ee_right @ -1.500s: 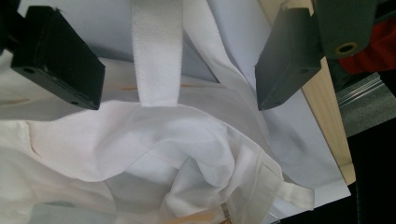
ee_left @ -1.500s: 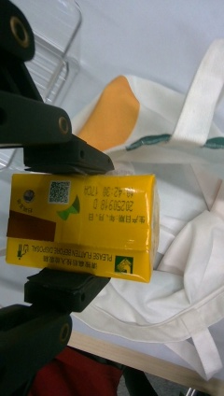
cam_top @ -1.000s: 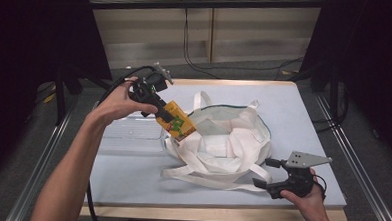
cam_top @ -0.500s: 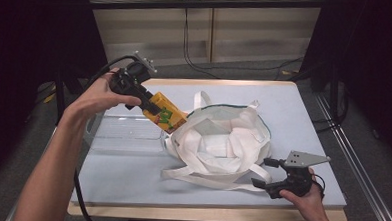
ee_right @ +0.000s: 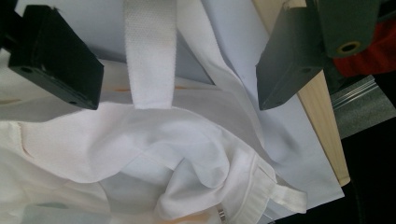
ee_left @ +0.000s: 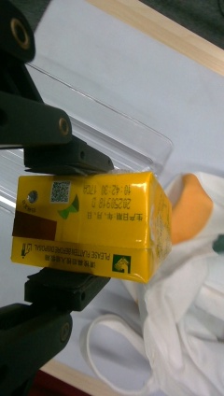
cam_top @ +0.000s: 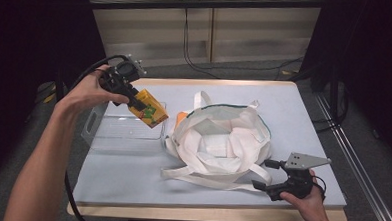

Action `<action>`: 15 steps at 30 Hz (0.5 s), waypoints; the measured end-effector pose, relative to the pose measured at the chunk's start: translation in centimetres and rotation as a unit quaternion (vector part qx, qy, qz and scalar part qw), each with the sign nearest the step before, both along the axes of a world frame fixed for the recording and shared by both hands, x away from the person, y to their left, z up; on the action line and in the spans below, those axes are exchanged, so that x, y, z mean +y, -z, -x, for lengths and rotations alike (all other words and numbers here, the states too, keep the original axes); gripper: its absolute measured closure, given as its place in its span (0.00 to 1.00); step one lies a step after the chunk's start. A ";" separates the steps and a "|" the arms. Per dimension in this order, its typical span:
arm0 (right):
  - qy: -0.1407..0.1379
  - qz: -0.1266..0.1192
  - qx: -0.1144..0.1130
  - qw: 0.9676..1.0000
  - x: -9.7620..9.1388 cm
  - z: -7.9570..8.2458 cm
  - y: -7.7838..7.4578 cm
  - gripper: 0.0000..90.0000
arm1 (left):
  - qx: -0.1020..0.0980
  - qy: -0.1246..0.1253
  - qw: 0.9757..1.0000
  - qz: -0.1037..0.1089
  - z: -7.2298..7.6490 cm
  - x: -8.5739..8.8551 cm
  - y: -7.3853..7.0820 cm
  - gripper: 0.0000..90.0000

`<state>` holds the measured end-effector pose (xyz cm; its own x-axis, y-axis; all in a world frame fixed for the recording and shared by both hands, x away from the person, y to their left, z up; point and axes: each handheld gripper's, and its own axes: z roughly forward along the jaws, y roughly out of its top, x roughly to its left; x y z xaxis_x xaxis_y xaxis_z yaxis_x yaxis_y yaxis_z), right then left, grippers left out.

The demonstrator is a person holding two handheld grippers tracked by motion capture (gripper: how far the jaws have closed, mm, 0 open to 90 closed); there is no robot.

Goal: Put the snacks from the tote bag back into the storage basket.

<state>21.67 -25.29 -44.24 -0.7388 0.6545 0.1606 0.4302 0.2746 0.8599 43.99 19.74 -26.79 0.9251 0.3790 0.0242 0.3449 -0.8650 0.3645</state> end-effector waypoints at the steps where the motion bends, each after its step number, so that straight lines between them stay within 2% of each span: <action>1: 0.000 0.000 0.000 1.000 0.0 0.0 0.0 0.16 | -0.001 -0.001 1.000 -0.001 -0.2 0.2 0.2 0.56; 4: 0.001 0.000 0.001 1.000 -0.1 0.0 0.1 0.16 | -0.001 -0.008 1.000 0.003 -0.9 0.8 0.6 0.56; 5: 0.001 0.000 0.000 1.000 -0.1 0.0 0.1 0.16 | -0.001 -0.003 1.000 -0.004 -1.1 0.9 0.7 0.56; 7: 0.001 0.000 0.000 1.000 -0.2 0.0 0.0 0.16 | -0.003 -0.014 1.000 -0.007 -1.3 1.0 1.1 0.56; 9: 0.001 0.000 0.001 1.000 -0.2 0.0 0.0 0.16 | -0.003 -0.015 1.000 -0.019 -1.7 1.1 1.5 0.56; 10: 0.000 0.000 -0.001 1.000 -0.2 0.0 0.0 0.16 | -0.003 -0.022 0.999 -0.024 -1.9 1.1 1.8 0.56; 11: -0.001 0.000 -0.002 1.000 -0.2 0.0 0.0 0.16 | -0.004 -0.017 0.999 -0.034 -2.1 1.2 2.1 0.56; 12: -0.001 0.000 -0.002 1.000 -0.1 0.1 0.0 0.16 | -0.002 -0.025 0.999 -0.038 -2.2 1.1 2.3 0.56; 13: -0.001 -0.001 -0.004 1.000 -0.1 0.1 0.0 0.16 | -0.006 -0.023 0.999 -0.041 -2.3 1.0 2.5 0.56; 14: -0.001 -0.001 -0.004 1.000 -0.1 0.1 -0.1 0.16 | -0.001 -0.019 0.999 -0.045 -2.5 0.9 2.7 0.56; 15: 0.000 -0.001 -0.004 1.000 -0.1 0.1 -0.1 0.16 | -0.004 -0.029 0.999 -0.037 -2.5 0.8 3.0 0.56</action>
<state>21.55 -25.43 -44.18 -0.7406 0.6534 0.1566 0.4233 0.2726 0.8640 46.44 20.50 -29.76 0.9014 0.4287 0.0610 0.3925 -0.8685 0.3027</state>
